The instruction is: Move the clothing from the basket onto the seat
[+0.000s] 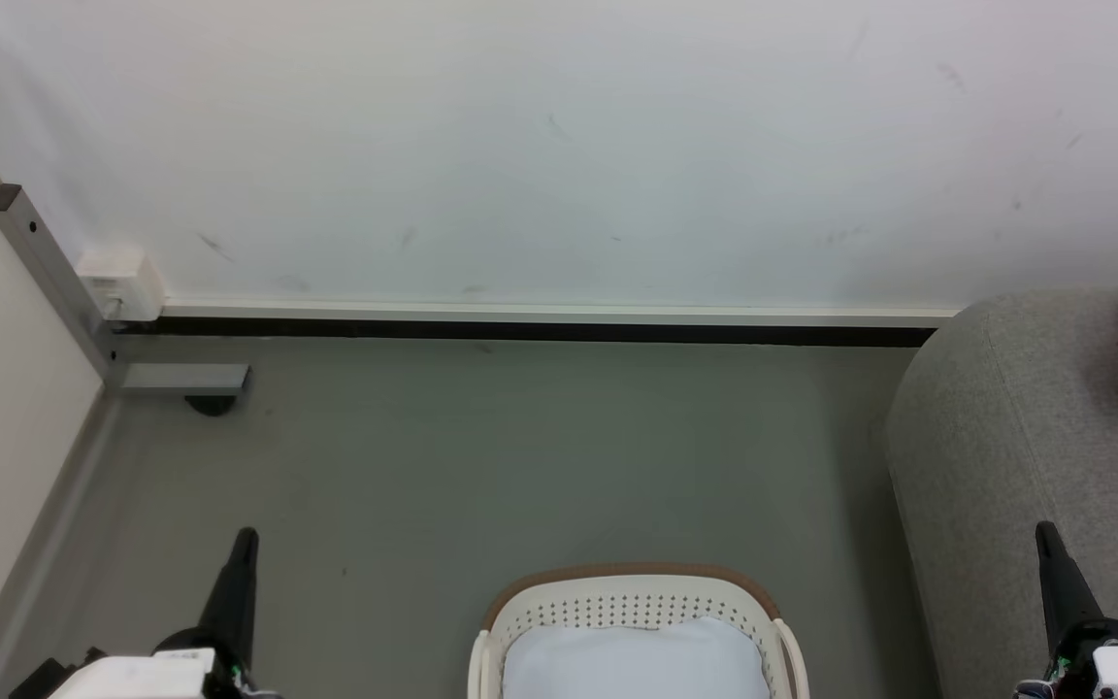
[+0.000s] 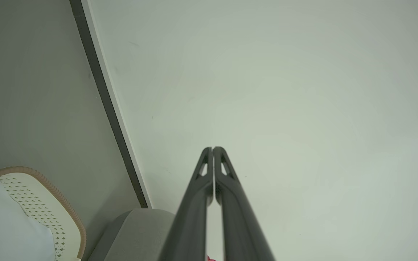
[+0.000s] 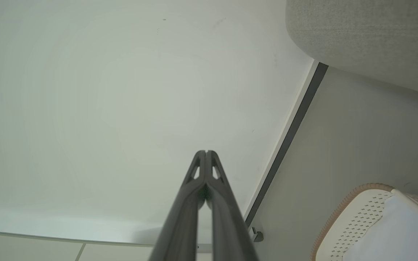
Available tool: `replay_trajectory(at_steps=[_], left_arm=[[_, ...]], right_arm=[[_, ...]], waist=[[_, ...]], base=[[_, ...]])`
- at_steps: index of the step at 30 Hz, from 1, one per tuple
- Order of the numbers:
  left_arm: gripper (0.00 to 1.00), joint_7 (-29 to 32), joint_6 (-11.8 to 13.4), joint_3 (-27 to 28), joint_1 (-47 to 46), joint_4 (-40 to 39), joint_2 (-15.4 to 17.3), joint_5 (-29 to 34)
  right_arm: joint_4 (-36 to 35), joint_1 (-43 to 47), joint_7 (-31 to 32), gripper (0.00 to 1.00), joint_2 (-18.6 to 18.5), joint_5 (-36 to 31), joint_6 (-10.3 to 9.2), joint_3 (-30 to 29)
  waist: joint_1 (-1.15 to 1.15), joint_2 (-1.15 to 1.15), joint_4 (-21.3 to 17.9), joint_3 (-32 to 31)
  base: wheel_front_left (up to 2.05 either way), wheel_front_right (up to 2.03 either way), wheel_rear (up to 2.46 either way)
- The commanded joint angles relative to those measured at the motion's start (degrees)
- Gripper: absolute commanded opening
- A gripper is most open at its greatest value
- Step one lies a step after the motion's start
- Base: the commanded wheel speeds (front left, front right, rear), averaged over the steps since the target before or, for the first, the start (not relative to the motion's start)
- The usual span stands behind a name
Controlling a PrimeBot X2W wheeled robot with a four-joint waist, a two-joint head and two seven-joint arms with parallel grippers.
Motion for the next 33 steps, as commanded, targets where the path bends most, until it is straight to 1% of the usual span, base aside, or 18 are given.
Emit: replay_trajectory(at_steps=[1,12,33], left_arm=[[0.00,0.3,-0.3,0.4,-0.6,-0.1,0.1,-1.4],[0.00,1.4,-0.8,0.9,-1.2,0.1,-0.1,-5.2],[0.00,1.4,-0.7,0.9,-1.1,0.0,-0.1,-5.1]], right_arm=[[-0.5,-0.5,0.3,0.00,-0.5,1.5,-0.11,-0.3],[-0.5,-1.1,1.4,0.00,-0.5,5.4,-0.12,-0.6],[-0.5,-1.1,1.4,0.00,-0.5,5.2,-0.12,-0.6]], waist=[[-0.01,0.00,0.1,0.0],[-0.01,0.00,0.5,0.3],[-0.01,0.00,0.5,0.3]], base=[[0.00,0.00,0.00],[0.00,0.00,0.00],[0.00,0.00,0.00]])
